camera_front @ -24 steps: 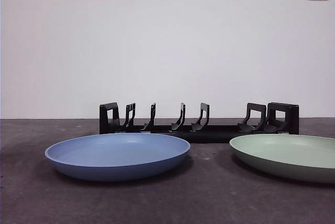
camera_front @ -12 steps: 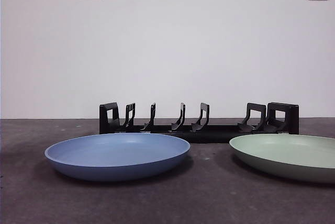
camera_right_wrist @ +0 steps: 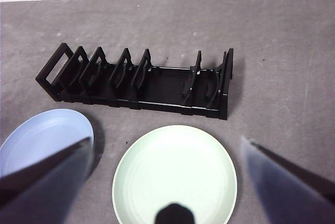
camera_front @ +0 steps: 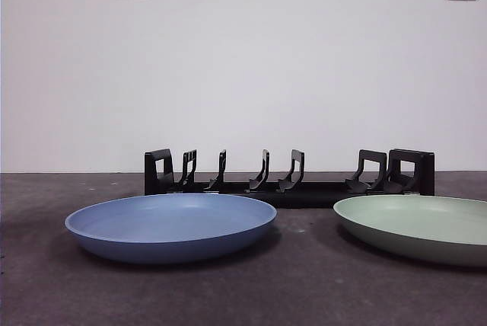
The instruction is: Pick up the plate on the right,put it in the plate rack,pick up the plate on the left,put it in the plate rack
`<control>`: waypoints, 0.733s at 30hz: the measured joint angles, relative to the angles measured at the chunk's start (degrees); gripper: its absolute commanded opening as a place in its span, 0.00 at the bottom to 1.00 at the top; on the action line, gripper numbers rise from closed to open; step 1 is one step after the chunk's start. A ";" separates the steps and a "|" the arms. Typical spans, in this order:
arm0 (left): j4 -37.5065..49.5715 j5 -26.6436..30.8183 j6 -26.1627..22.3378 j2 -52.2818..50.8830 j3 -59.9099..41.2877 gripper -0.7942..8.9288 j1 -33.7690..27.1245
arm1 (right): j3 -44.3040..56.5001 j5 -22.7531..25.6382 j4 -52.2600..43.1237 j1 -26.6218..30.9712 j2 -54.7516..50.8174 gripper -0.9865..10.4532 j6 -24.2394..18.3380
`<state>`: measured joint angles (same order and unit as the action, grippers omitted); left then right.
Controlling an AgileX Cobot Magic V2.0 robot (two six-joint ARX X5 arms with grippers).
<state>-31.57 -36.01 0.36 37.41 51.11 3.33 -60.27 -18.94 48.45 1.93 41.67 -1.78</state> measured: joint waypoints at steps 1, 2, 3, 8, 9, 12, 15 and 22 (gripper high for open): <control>0.00 -0.04 -0.37 0.02 0.00 0.73 0.11 | -0.02 0.00 0.07 0.00 0.15 0.56 0.26; 0.09 -0.07 -0.87 0.02 0.00 0.73 0.22 | -0.02 -0.07 0.17 0.00 0.35 0.56 0.33; 0.09 -0.09 -1.62 0.02 0.00 0.73 0.61 | -0.04 -0.11 0.44 0.00 0.66 0.56 0.70; 0.11 -0.20 -5.53 0.00 0.00 0.73 3.06 | -0.15 0.22 3.78 0.00 3.54 0.55 1.18; 0.11 -0.17 -6.82 0.02 0.00 0.73 3.85 | -0.17 0.85 4.83 0.00 4.74 0.55 1.20; 0.11 -0.20 -9.99 0.02 0.00 0.73 5.88 | -0.17 2.49 7.06 0.00 9.11 0.55 1.38; 0.11 -0.09 -13.27 0.02 0.00 0.73 7.85 | -0.17 3.54 7.65 0.00 14.67 0.55 1.40; 0.15 0.09 -19.82 0.02 0.00 0.73 11.89 | -0.17 5.90 7.63 0.00 27.52 0.55 1.40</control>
<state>-31.42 -35.92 -19.46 37.43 51.11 15.22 -60.45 -13.04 56.07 1.93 69.19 -0.38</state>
